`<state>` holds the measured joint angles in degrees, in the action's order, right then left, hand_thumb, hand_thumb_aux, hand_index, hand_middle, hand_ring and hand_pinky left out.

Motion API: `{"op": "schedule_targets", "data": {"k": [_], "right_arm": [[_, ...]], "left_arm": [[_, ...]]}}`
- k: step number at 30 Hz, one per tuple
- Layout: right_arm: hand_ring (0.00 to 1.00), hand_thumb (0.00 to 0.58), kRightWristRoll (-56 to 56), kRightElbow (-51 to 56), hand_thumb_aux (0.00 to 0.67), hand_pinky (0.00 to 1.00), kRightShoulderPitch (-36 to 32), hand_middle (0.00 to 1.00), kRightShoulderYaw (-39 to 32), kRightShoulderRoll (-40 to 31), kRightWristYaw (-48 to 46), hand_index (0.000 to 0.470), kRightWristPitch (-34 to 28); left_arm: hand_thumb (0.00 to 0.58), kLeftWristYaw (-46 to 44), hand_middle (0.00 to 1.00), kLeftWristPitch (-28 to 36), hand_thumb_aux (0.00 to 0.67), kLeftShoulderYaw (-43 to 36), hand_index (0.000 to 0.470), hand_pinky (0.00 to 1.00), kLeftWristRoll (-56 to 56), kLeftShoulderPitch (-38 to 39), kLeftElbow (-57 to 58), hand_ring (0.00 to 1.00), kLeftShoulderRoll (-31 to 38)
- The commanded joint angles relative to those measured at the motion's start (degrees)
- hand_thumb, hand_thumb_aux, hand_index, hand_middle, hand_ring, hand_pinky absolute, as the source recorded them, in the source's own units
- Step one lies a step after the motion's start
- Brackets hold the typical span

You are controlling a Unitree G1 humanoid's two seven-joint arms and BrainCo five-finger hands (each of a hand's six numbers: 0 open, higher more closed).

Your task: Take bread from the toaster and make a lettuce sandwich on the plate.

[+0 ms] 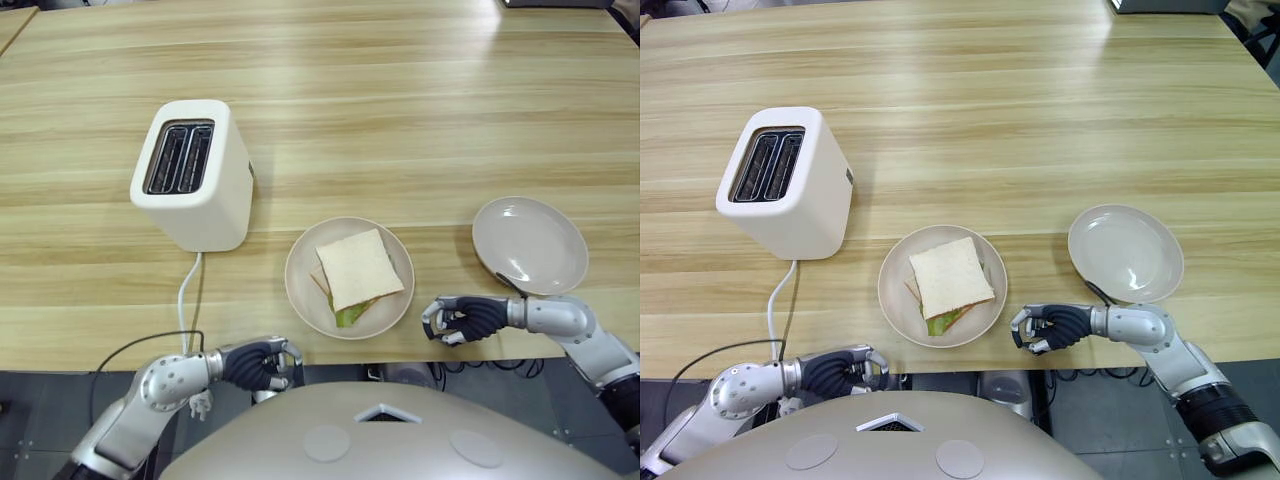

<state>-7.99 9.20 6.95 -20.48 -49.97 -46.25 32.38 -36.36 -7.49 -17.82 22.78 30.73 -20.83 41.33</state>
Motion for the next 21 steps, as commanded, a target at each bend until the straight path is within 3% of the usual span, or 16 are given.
{"op": "schedule_targets", "data": {"k": [1, 5, 12, 21], "right_arm": [[1.00, 0.580, -13.0, 0.5, 0.670, 1.00, -2.1, 1.00, -1.7, 1.5, 5.6, 0.460, 2.4], [1.00, 0.580, -22.6, -1.0, 0.670, 1.00, -3.4, 1.00, -3.7, 1.8, 8.6, 0.460, 3.3], [1.00, 0.580, -24.6, 2.5, 0.670, 1.00, -7.8, 1.00, -5.8, 6.7, 11.4, 0.460, 5.4], [1.00, 0.580, -32.6, 31.3, 0.670, 1.00, -31.5, 1.00, -8.6, 19.5, 28.6, 0.460, 9.3]], "left_arm": [[0.580, 5.0, 1.00, 0.6, 0.670, -3.1, 0.460, 1.00, 9.4, -4.5, 3.0, 1.00, -3.0], [0.580, 7.1, 1.00, 0.4, 0.670, -5.5, 0.460, 1.00, 13.1, -8.0, 6.1, 1.00, -5.4], [0.580, 8.9, 1.00, 0.9, 0.670, -7.8, 0.460, 1.00, 15.2, -13.9, 11.5, 1.00, -8.9], [0.580, 20.6, 1.00, 6.3, 0.670, -7.1, 0.460, 1.00, 23.5, -30.2, 28.8, 1.00, -13.5]]}}
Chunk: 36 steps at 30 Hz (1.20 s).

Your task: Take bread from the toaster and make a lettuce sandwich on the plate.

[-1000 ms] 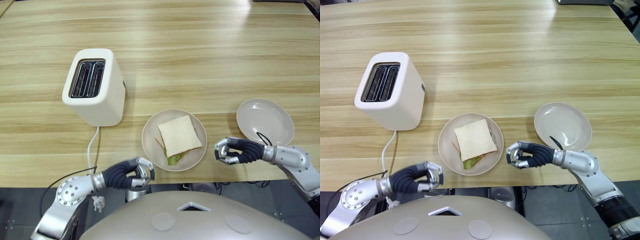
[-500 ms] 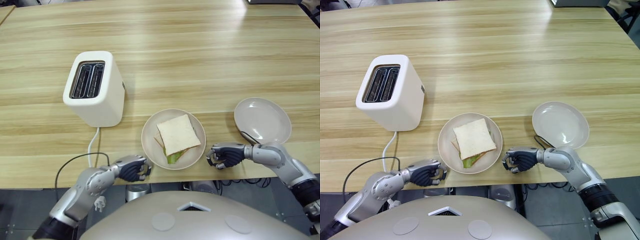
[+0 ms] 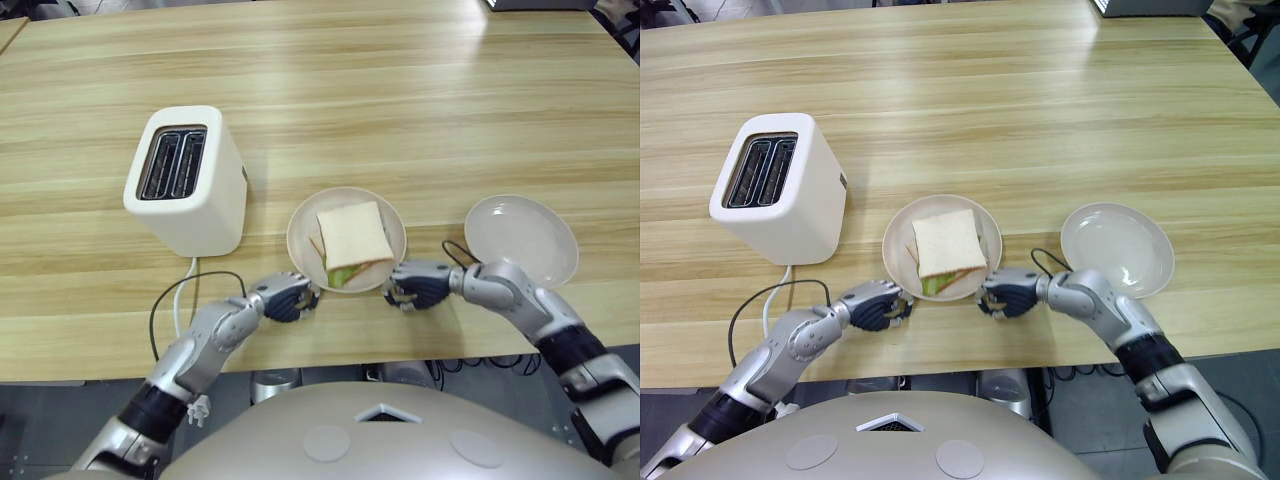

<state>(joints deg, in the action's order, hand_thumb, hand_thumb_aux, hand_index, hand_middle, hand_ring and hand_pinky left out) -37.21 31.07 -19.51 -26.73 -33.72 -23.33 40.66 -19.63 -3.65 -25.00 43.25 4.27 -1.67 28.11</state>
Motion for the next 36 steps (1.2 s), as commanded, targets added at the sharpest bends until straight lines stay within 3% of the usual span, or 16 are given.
{"op": "schedule_targets", "data": {"k": [1, 7, 13, 18, 19, 20, 21, 22, 23, 25, 26, 27, 28, 29, 36], "right_arm": [[1.00, 0.580, -5.2, 14.3, 0.670, 1.00, -7.8, 1.00, -3.7, 5.0, 8.3, 0.460, 0.9], [1.00, 0.580, -10.6, 36.1, 0.670, 1.00, -18.7, 1.00, -9.1, 13.9, 21.1, 0.460, -1.7], [1.00, 0.580, -7.6, 44.8, 0.670, 1.00, -22.6, 1.00, -7.7, 20.0, 23.7, 0.460, -5.3], [1.00, 0.580, -5.7, 44.2, 0.670, 1.00, -23.3, 1.00, -6.2, 18.7, 27.1, 0.460, -1.7], [0.95, 0.580, -4.5, 43.7, 0.670, 0.95, -23.3, 0.95, -5.1, 18.2, 27.8, 0.460, -0.4], [0.14, 0.521, -2.2, 43.3, 0.457, 0.14, -22.9, 0.14, -3.2, 18.0, 27.3, 0.314, 1.5], [0.00, 0.322, 1.8, 42.6, 0.223, 0.00, -22.2, 0.00, -0.2, 18.0, 25.2, 0.153, 4.3], [0.00, 0.000, 7.4, 41.5, 0.000, 0.00, -21.0, 0.00, 3.7, 18.3, 21.7, 0.000, 7.6], [0.00, 0.000, 14.3, 39.6, 0.000, 0.00, -19.3, 0.00, 7.8, 18.9, 17.1, 0.000, 10.8], [0.00, 0.000, 28.9, 31.9, 0.000, 0.00, -14.6, 0.00, 13.8, 20.3, 7.6, 0.000, 14.3], [0.00, 0.000, 36.9, 24.4, 0.000, 0.00, -10.5, 0.00, 15.2, 21.2, 3.1, 0.000, 13.8], [0.00, 0.000, 41.9, 19.2, 0.000, 0.00, -7.7, 0.00, 15.9, 21.8, 0.1, 0.000, 13.1], [0.00, 0.000, 45.2, 14.9, 0.000, 0.00, -5.1, 0.00, 16.2, 22.2, -1.4, 0.000, 12.6], [0.00, 0.000, 47.7, 11.2, 0.000, 0.00, -2.8, 0.00, 16.9, 22.9, -2.1, 0.000, 11.3], [0.00, 0.000, 49.4, -2.6, 0.000, 0.00, 6.2, 0.00, 23.2, 27.2, 5.5, 0.000, 5.2]], "left_arm": [[0.580, 5.4, 1.00, 2.4, 0.670, 0.5, 0.460, 1.00, 2.4, -6.3, 13.1, 1.00, -1.1], [0.580, 16.4, 1.00, 0.5, 0.670, -0.3, 0.460, 1.00, 1.9, -22.6, 36.9, 1.00, -6.1], [0.580, 23.6, 1.00, -3.8, 0.670, -2.5, 0.460, 1.00, 1.3, -35.2, 59.7, 1.00, -12.0], [0.580, 26.2, 1.00, -8.6, 0.670, -1.1, 0.460, 1.00, -1.8, -35.3, 59.5, 1.00, -11.8], [0.580, 26.9, 1.00, -9.7, 0.670, -0.7, 0.460, 1.00, -2.6, -34.2, 57.4, 1.00, -11.2], [0.580, 27.6, 1.00, -10.8, 0.670, -0.1, 0.460, 1.00, -3.5, -32.9, 55.3, 1.00, -10.7], [0.580, 28.0, 1.00, -11.9, 0.670, 1.1, 0.460, 1.00, -5.3, -31.1, 52.3, 1.00, -10.3], [0.580, 27.9, 1.00, -13.0, 0.670, 2.7, 0.460, 1.00, -7.6, -28.9, 48.2, 1.00, -10.1], [0.564, 27.6, 1.00, -13.8, 0.557, 4.5, 0.382, 1.00, -9.9, -26.2, 42.9, 1.00, -9.9], [0.464, 26.1, 1.00, -14.5, 0.370, 8.0, 0.254, 1.00, -15.0, -20.2, 30.7, 1.00, -10.0], [0.000, 25.8, 0.69, -14.7, 0.000, 10.2, 0.000, 0.69, -18.0, -16.7, 23.9, 0.69, -10.7], [0.000, 25.6, 0.69, -14.6, 0.000, 11.6, 0.000, 0.69, -20.0, -14.3, 19.5, 0.69, -11.2], [0.000, 25.9, 0.09, -14.4, 0.000, 12.9, 0.000, 0.09, -21.7, -12.2, 15.8, 0.09, -11.8], [0.000, 26.2, 0.00, -14.3, 0.000, 14.3, 0.000, 0.00, -23.5, -10.4, 12.6, 0.00, -12.8], [0.000, 27.5, 0.00, -15.0, 0.000, 18.1, 0.000, 0.00, -30.5, -3.2, 2.3, 0.00, -20.2]]}}
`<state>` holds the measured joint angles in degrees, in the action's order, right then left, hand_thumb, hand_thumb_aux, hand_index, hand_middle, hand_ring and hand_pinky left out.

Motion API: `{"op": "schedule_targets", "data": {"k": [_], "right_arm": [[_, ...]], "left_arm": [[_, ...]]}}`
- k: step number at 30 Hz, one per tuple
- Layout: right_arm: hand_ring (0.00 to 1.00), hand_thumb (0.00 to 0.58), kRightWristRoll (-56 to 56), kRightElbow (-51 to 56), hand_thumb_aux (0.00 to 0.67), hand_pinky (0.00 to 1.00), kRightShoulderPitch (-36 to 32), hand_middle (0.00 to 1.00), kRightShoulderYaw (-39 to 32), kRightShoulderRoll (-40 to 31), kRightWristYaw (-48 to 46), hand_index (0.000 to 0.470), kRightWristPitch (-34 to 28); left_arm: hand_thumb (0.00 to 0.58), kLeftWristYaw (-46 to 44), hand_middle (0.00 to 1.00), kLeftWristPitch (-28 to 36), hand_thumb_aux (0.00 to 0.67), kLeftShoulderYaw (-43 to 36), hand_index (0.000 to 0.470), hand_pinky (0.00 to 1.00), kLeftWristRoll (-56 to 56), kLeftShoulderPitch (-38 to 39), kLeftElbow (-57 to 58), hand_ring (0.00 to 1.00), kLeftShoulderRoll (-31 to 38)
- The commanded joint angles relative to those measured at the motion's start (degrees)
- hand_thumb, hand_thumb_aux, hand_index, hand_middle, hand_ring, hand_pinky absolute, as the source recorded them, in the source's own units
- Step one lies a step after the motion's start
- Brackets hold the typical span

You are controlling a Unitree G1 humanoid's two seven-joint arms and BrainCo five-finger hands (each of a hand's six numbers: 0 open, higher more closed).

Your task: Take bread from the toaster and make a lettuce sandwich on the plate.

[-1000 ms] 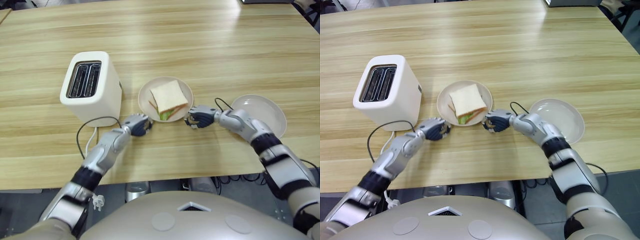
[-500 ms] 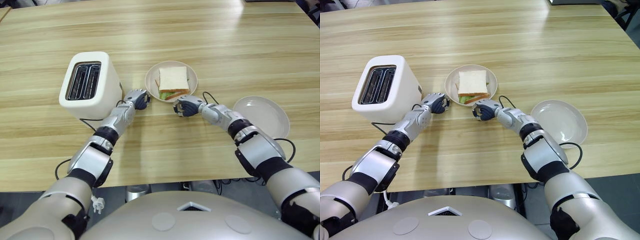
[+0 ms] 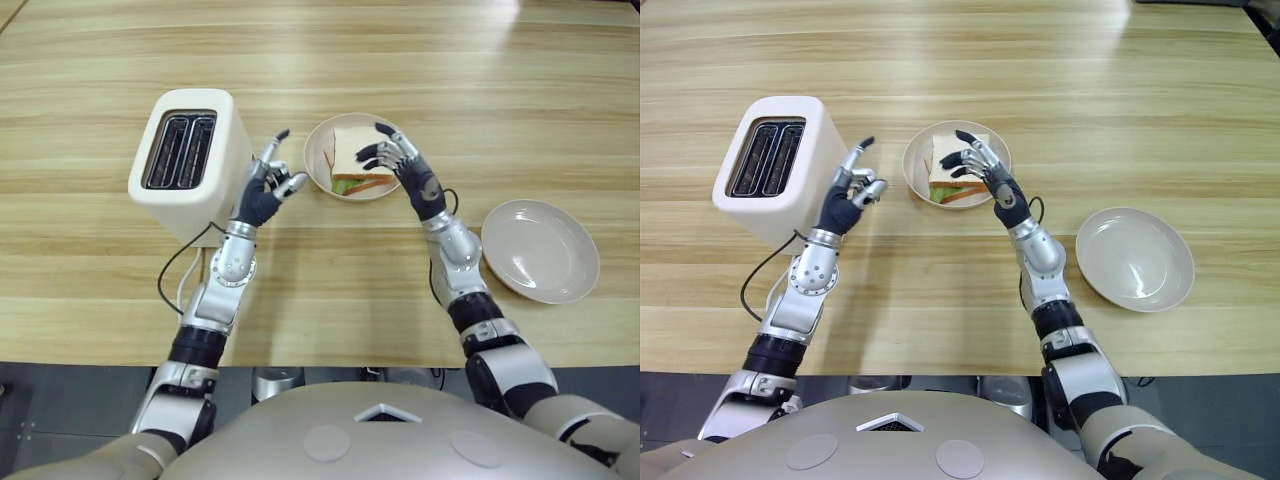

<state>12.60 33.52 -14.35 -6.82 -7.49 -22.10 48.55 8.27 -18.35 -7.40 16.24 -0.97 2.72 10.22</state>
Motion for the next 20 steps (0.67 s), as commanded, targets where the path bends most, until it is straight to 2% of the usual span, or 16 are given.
{"op": "schedule_targets", "data": {"k": [1, 4, 8, 20], "right_arm": [[0.00, 0.000, -0.4, -6.3, 0.000, 0.00, 1.1, 0.00, 4.4, 1.7, 5.8, 0.000, -3.5], [0.00, 0.000, -4.2, -7.4, 0.000, 0.00, 1.1, 0.00, 7.1, 2.6, 10.8, 0.000, -3.4], [0.00, 0.000, -3.4, -8.8, 0.000, 0.00, 1.6, 0.00, 9.5, 3.3, 12.8, 0.000, -4.7], [0.00, 0.000, -8.9, -8.6, 0.000, 0.00, 1.6, 0.00, 10.2, 2.7, 15.3, 0.000, -3.1]], "left_arm": [[0.000, -0.5, 0.00, -1.7, 0.000, 0.6, 0.000, 0.00, -4.5, 2.5, -2.2, 0.00, -3.3], [0.000, -1.0, 0.00, -4.8, 0.000, 0.8, 0.000, 0.00, -5.9, 3.2, -2.5, 0.00, -4.8], [0.000, -1.8, 0.00, -7.5, 0.000, 1.5, 0.000, 0.00, -8.1, 5.3, -4.1, 0.00, -5.7], [0.000, -3.9, 0.00, -8.8, 0.000, 1.8, 0.000, 0.00, -8.1, 7.1, -6.0, 0.00, -6.3]]}}
